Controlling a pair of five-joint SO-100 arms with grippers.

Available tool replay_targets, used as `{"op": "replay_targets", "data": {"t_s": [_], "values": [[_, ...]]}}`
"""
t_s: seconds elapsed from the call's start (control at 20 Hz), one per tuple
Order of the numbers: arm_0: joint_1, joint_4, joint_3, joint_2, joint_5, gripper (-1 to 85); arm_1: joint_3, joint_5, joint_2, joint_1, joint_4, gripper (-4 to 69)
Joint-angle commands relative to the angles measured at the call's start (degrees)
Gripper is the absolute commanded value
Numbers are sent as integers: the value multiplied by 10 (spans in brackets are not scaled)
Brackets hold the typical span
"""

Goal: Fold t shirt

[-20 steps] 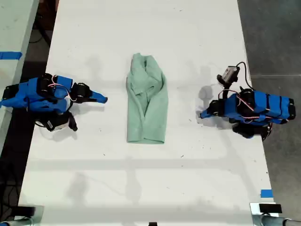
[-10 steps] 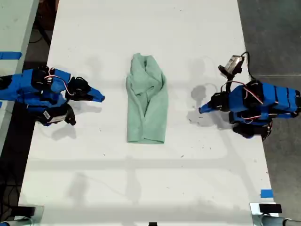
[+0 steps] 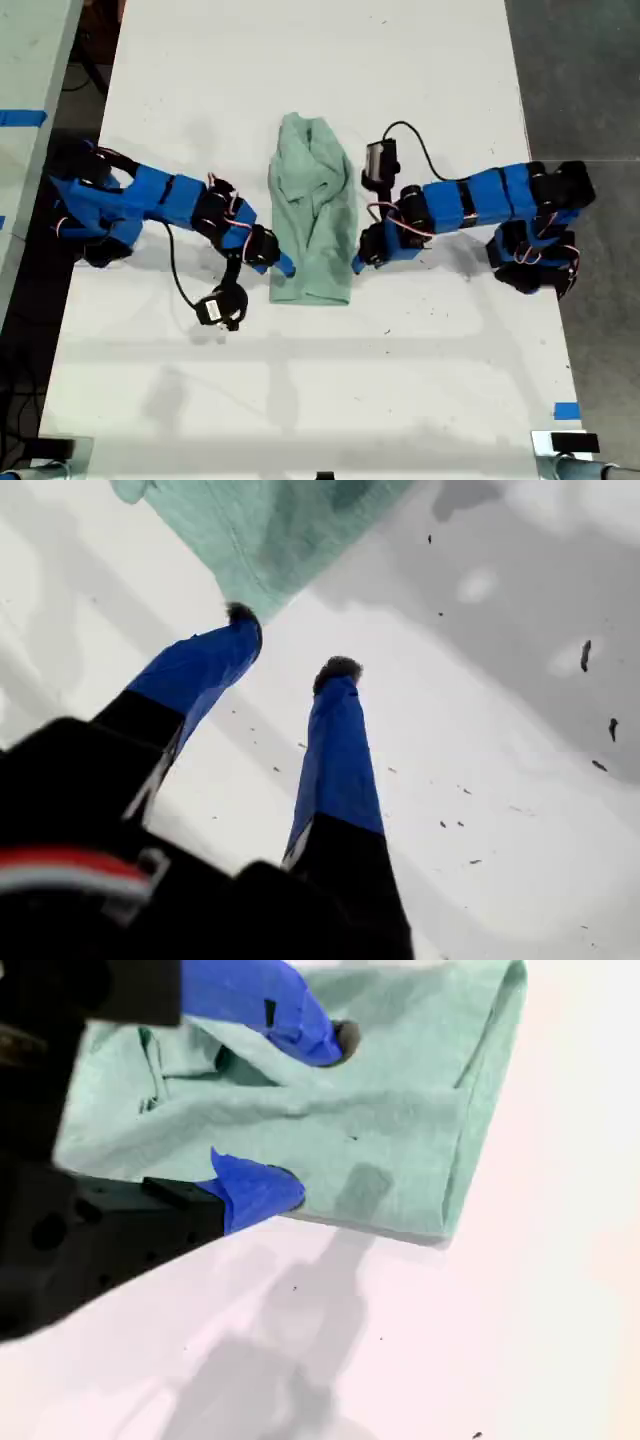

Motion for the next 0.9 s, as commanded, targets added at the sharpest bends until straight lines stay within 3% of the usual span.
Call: {"op": "replay_targets", "data": {"t_s": [0.0,0.25,0.35,0.7,0.85], "values": [[7,-13,-60,-81,-18,204,-70,-7,-23,-19,7,152],[24,-20,-98,-207,-79,165,-68,7,-19,-39,19,148],[29,-20,-115,-214,-88,1,-68,12,-25,-41,19,147],[31,-14,-148,-224,-70,0,-86,-1,-111,-47,-45,158],[30,-14,-148,-228,-67,0,-153,-11,-159,-53,-29,164]]}}
